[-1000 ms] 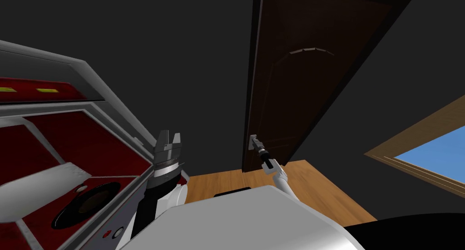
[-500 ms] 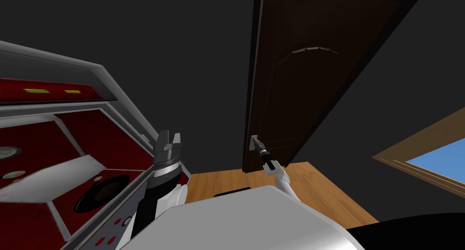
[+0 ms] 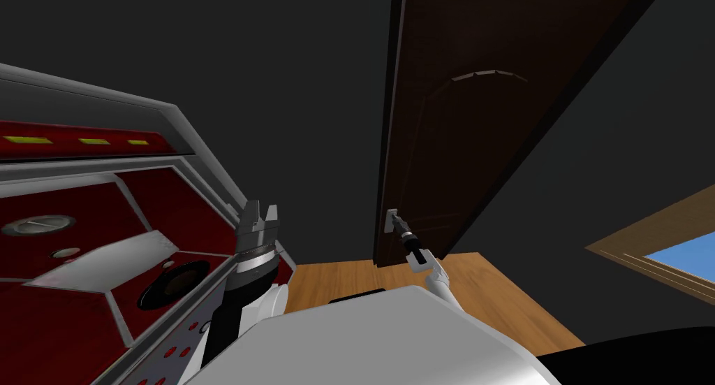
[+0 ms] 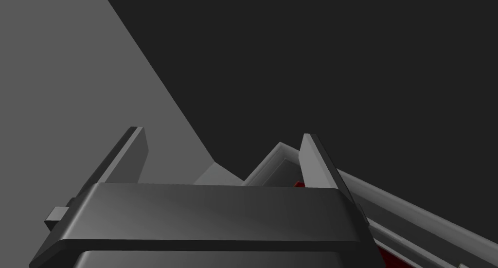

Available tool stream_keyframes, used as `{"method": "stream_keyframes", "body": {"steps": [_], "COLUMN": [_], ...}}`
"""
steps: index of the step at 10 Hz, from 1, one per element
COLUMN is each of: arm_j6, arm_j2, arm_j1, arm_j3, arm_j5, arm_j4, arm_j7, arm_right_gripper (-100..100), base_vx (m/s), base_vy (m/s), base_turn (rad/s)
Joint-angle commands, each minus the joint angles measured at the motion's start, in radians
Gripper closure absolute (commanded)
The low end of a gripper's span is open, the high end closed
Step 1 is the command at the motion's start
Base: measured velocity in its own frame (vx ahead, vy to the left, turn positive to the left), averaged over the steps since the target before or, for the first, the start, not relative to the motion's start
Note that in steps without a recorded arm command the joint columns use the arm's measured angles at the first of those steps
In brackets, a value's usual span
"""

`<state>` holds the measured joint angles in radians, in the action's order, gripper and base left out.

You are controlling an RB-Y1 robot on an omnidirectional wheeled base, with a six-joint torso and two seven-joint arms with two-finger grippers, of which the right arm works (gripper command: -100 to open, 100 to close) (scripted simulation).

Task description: Pull the door open

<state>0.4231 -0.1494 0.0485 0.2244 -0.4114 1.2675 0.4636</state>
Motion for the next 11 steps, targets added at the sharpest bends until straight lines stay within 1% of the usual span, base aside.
{"method": "stream_keyframes", "body": {"steps": [1, 3, 4, 5, 6, 7, 8, 9, 10, 11], "arm_j6": [0.000, 0.000, 0.000, 0.000, 0.000, 0.001, 0.001, 0.001, 0.001, 0.001], "arm_j2": [0.006, 0.000, 0.000, -0.002, -0.002, -0.005, -0.008, -0.008, -0.011, -0.011], "arm_j1": [0.010, 0.030, 0.030, 0.041, 0.041, 0.052, 0.064, 0.064, 0.075, 0.075], "arm_j3": [-0.011, -0.020, -0.020, -0.025, -0.025, -0.029, -0.034, -0.034, -0.039, -0.039], "arm_j5": [0.012, 0.059, 0.059, 0.082, 0.082, 0.107, 0.133, 0.133, 0.159, 0.159], "arm_j4": [0.005, 0.021, 0.021, 0.030, 0.030, 0.039, 0.048, 0.048, 0.057, 0.057], "arm_j7": [-0.033, -0.095, -0.112, -0.146, -0.151, -0.191, -0.214, -0.232, -0.265, -0.272], "arm_right_gripper": [100, 100, 100, 100, 100, 100, 100, 100, 100, 100], "base_vx": [-0.023, -0.027, -0.024, -0.023, -0.020, -0.026, -0.035, -0.028, -0.025, -0.021], "base_vy": [-0.018, -0.013, -0.016, -0.012, -0.014, -0.018, -0.029, -0.028, -0.016, -0.013], "base_turn": [0.038, 0.073, 0.036, 0.057, 0.037, 0.067, 0.148, 0.039, 0.027, 0.033]}}
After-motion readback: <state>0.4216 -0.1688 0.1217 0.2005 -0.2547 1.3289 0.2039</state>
